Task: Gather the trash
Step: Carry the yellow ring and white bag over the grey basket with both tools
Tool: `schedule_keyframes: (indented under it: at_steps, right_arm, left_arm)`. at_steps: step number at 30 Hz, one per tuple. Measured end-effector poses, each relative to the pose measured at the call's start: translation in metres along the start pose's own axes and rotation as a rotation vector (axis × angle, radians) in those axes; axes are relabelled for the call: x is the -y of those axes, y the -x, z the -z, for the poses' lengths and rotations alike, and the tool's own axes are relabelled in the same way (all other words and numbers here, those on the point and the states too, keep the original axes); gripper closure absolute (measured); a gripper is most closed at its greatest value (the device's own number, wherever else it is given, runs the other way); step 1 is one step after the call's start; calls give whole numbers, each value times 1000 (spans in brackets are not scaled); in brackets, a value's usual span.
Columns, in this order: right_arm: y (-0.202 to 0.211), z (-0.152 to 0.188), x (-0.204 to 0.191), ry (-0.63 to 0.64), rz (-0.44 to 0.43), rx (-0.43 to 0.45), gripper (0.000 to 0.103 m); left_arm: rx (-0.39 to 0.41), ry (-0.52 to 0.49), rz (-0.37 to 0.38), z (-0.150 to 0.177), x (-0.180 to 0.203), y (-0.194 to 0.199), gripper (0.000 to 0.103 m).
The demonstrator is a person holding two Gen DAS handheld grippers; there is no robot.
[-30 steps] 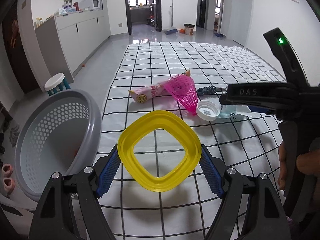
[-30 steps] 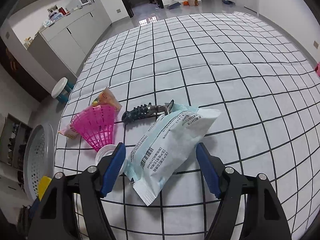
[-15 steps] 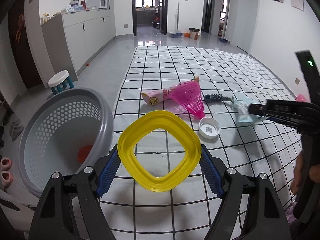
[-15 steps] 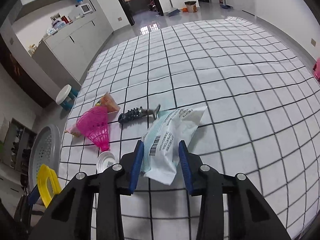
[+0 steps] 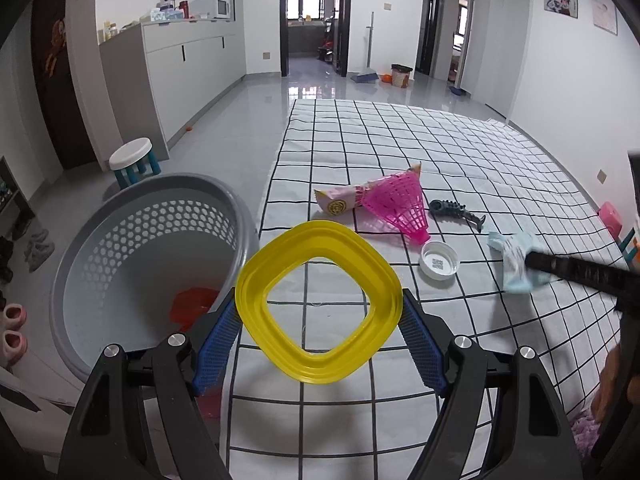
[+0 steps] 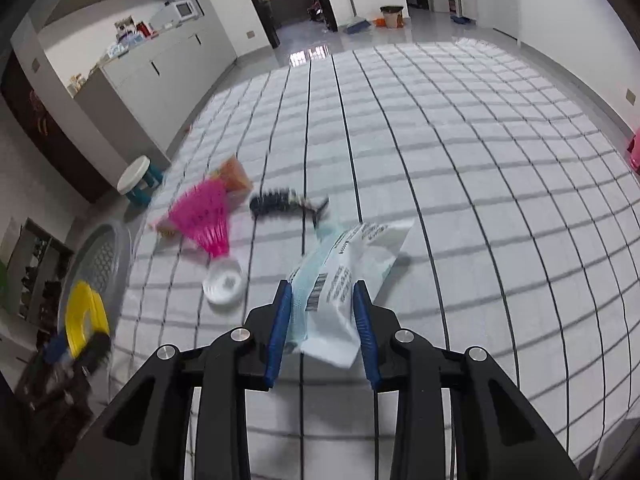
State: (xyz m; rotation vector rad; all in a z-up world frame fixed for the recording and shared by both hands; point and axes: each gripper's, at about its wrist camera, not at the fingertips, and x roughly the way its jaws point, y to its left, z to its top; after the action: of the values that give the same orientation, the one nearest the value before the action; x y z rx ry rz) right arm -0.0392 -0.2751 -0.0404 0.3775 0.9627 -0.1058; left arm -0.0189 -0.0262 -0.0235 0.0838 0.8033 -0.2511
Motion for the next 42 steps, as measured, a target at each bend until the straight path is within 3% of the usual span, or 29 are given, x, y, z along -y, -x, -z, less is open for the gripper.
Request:
schedule_keyframes:
  at_steps: [3,7,11,24,26,27,37,42]
  right_arm:
    - [-4,11,3,6,23,-34,71]
    - [2,18,6,-4,36,-24,36]
    - [10,13,3,-9,41,13,35]
    - [-32,-1,-6,-37,126,-72,33]
    - [-32,0,-7,-27,131,-70,39]
    - [-31,1,-7,-21,130,-66,52]
    - [-14,7,-15,7,112,-17,54]
    - [3,6,-39,38,64,24,54]
  left_arm:
    - [2,2,3,1,-1,1,28]
    - [7,-1,12,0,1,3,28]
    - [10,-5,16,0,1,3,28]
    - [-5,-2,7,1,-1,-1,28]
    - [-3,0,5,1,-1,-1,28]
    - [-2,0,4,1,-2,-1,28]
    - [17,22,12,0,-12,8,28]
    - [19,21,9,-2,-17,13,28]
